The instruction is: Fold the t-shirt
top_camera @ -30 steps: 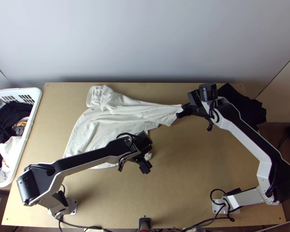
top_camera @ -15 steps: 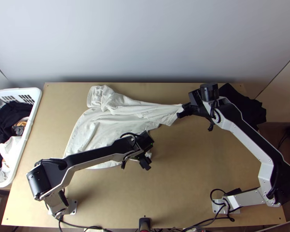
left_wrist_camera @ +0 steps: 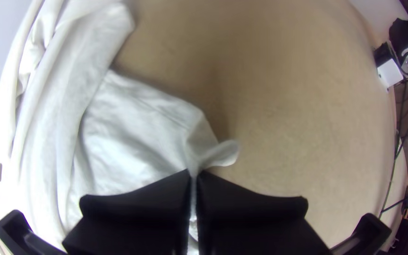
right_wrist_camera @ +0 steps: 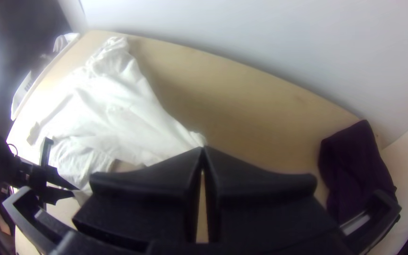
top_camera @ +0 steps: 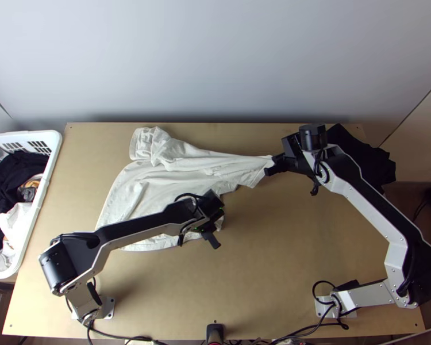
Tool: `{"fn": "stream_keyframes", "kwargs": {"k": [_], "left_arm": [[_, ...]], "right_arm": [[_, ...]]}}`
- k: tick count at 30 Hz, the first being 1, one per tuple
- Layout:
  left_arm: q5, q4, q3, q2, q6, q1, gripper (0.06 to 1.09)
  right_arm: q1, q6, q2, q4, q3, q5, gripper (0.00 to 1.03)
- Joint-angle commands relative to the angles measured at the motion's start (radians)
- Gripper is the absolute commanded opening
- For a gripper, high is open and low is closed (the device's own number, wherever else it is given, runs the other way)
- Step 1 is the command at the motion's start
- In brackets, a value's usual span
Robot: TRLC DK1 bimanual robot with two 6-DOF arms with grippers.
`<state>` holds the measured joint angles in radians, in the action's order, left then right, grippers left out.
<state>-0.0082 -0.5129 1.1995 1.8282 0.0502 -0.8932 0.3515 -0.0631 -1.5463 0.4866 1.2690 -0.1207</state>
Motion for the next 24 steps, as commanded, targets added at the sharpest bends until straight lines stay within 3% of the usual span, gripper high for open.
{"fn": "stream_keyframes", "kwargs": {"k": [1,13,24], "left_arm": [[0.013,-0.01,-0.035,-0.161,0.02,0.034,0.09],[0.013,-0.131,-0.181,-0.538,0.106,0.183,0.09],[0.014,-0.346,-0.325,-0.896,0.197,0.301,0.09]], "right_arm": [[-0.025,0.009,0.011,0.012,0.001,-0.007,0.03],[-0.066,0.014,0.029,0.05,-0.053,-0.013,0.03],[-0.115,0.034,0.087,0.052,-0.215,-0.013,0.03]]}}
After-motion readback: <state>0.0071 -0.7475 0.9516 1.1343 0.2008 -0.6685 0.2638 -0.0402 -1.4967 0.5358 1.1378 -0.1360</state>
